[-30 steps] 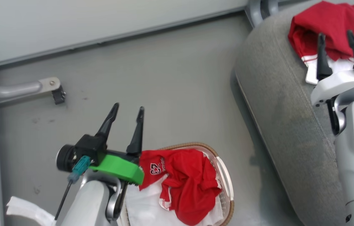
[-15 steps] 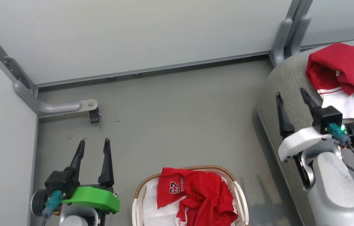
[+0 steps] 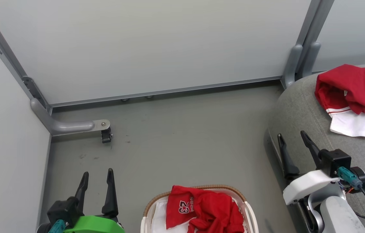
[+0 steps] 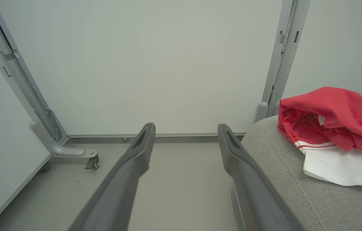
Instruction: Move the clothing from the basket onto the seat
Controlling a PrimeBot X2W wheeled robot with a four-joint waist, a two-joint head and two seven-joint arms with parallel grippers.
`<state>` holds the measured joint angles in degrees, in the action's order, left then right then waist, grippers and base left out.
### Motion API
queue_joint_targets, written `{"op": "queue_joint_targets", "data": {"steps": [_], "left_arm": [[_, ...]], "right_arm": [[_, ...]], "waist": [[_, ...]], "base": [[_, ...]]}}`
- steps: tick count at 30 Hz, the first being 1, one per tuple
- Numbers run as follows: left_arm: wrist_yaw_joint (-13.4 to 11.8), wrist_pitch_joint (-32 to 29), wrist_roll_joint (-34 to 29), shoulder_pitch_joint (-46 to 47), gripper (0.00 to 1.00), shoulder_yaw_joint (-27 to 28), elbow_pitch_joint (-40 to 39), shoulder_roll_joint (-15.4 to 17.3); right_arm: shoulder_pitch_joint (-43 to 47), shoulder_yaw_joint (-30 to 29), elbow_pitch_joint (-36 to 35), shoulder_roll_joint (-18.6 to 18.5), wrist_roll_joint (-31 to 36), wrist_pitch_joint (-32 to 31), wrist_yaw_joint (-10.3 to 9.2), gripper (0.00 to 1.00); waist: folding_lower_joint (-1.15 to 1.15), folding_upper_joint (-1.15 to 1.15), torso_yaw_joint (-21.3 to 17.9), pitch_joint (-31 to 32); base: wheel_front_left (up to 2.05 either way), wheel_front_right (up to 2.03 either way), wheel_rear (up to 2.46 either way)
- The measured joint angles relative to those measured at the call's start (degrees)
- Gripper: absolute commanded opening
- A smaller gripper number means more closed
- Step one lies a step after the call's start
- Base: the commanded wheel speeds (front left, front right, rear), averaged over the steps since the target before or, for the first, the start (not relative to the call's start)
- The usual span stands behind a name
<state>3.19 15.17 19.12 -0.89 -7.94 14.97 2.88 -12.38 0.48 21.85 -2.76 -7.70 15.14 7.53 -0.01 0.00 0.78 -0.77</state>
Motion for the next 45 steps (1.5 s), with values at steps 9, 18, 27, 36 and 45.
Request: {"op": "queue_joint_targets", "data": {"steps": [9, 18, 27, 36, 45], "left_arm": [[-0.24, 0.0, 0.42, -0.61, 1.0, -0.49, 0.04, 0.0], [-0.23, 0.0, 0.41, -0.61, 1.0, -0.77, 0.41, -0.01], [-0.24, 0.0, 0.33, -0.61, 1.0, -0.99, 0.49, -0.01], [-0.23, 0.0, 0.19, -0.6, 1.0, -1.01, 0.53, -0.01], [-0.08, 0.0, -0.31, -0.54, 1.0, -1.49, 0.56, -0.01]], "right_arm": [[2.71, 1.48, -0.43, 0.0, -1.43, 0.0, 0.0, 1.0], [2.75, 1.82, -0.23, -0.01, -1.45, 0.0, 0.0, 1.0], [2.71, 1.9, 0.02, -0.01, -1.42, 0.0, 0.0, 1.0], [2.66, 2.09, 0.13, -0.01, -1.43, 0.0, 0.0, 1.0], [2.59, 1.67, 0.01, -0.01, -1.32, 0.0, 0.0, 1.0]], "waist": [[0.0, 0.0, -0.42, 0.98], [0.0, 0.0, -0.5, 1.14], [0.0, 0.0, -0.38, 1.11], [0.0, 0.0, -0.45, 0.95], [0.0, 0.0, -0.51, 0.39]], "base": [[0.0, 0.0, 0.0], [0.0, 0.0, 0.0], [0.0, 0.0, 0.0], [0.0, 0.0, 0.0], [0.0, 0.0, 0.0]]}}
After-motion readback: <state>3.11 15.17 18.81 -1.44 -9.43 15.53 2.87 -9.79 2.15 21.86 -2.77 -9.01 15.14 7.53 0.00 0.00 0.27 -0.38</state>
